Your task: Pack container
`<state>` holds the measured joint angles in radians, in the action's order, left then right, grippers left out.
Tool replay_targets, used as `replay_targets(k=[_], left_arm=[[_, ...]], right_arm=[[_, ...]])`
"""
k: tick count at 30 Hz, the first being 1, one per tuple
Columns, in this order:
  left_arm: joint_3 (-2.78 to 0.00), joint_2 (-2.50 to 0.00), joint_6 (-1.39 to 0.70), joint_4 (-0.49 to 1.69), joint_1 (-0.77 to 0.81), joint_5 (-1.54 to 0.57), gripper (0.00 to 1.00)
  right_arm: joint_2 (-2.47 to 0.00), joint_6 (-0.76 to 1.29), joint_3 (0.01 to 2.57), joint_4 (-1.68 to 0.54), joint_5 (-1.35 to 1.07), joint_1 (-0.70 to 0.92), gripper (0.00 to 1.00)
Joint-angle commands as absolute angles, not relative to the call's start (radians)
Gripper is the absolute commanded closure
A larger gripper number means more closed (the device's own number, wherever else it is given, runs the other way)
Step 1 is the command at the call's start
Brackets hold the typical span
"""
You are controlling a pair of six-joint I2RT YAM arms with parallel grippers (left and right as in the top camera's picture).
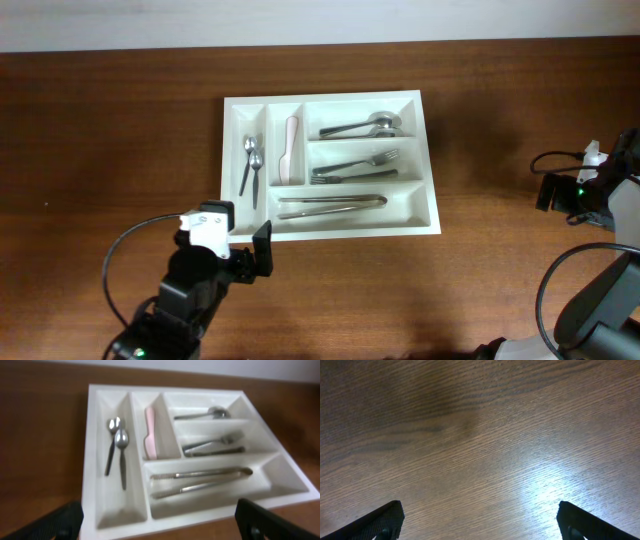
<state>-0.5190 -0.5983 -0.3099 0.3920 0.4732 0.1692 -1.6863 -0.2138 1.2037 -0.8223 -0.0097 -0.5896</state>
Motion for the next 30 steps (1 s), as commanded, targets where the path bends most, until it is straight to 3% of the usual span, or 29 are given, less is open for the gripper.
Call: replay_targets(k=[1,14,21,30], left_arm=[[-0.427,-0.532,-0.294,0.295,0.442,0.175,0.01],[-0.174,-0.197,-0.292,0.210,0.160,0.207,0.01],[-0.124,-0.099,-0.128,0.097,0.037,0.099,0.01],[-0.041,-0.004,-0.047,0.097,-0.023,-0.001,0.01]], right_arm=[[-1.692,-0.217,1.204,-0.822,-0.019,-0.590,0.01],[-1.692,-0.217,1.204,-0.822,-0.019,-0.590,0.01],[-1.692,-0.217,1.204,-0.822,-0.019,-0.590,0.01],[-1.692,-0.217,1.204,-0.822,-0.019,-0.590,0.01]])
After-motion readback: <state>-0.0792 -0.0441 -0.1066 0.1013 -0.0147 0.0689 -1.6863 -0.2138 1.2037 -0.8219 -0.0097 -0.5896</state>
